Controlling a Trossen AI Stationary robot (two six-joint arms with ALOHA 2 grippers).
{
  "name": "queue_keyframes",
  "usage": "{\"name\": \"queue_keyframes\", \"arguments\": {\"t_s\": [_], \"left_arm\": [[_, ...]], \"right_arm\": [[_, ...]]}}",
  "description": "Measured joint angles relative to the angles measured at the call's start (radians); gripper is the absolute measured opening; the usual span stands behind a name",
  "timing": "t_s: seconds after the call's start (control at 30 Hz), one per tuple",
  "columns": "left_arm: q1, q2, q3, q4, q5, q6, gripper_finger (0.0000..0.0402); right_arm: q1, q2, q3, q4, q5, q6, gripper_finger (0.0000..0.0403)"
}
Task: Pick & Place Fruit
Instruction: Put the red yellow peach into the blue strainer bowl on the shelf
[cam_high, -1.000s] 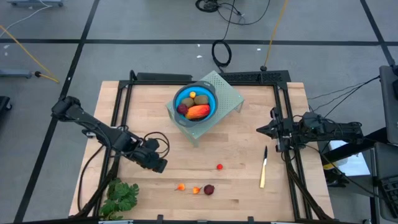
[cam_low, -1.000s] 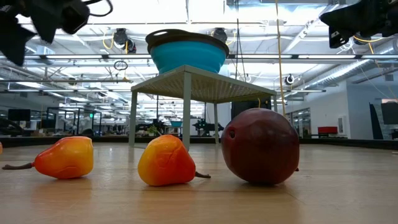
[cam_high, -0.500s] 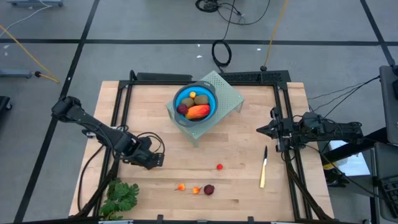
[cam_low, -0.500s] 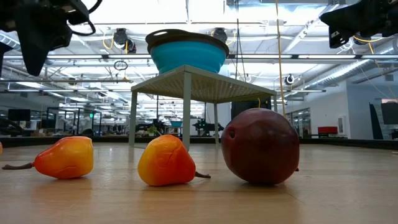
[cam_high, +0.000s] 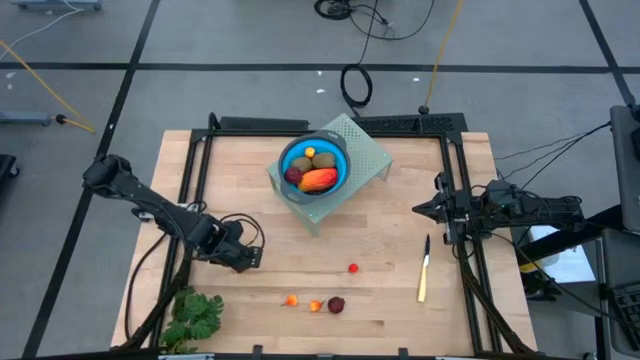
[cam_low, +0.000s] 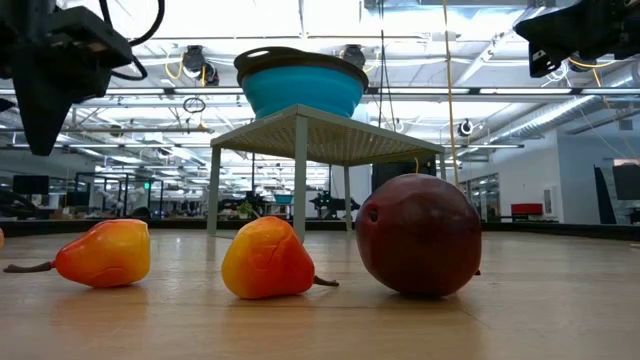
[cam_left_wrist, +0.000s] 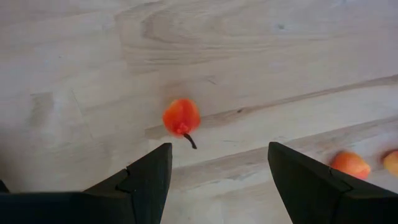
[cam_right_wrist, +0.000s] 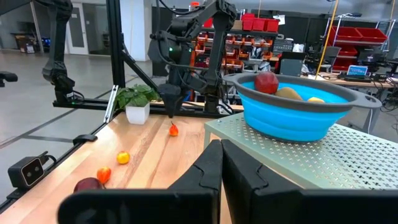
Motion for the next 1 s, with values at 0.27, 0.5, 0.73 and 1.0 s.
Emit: {"name": "queue_keyframes", "arguments": {"t_s": [0.27,0.5,0.73,1.0], "left_arm": [[0.0,0.0,-0.093,0.124,0.009,0.022,0.0266],[0.0,0.0,-0.147,0.163,0.009,0.003,0.0266],[-0.007,0.0,-0.182,0.188,0.009,-0.01,0.0266],[-0.048,0.0,-0.209,0.219,-0.03,-0.067,0.0266]], "right_arm": [[0.0,0.0,0.0,0.0,0.0,0.0,0.0],[0.0,0.0,0.0,0.004,0.03,0.0,0.0],[0.0,0.0,0.0,0.004,0.029,0.003,0.0],[0.0,0.0,0.0,0.004,0.03,0.002,0.0]]}}
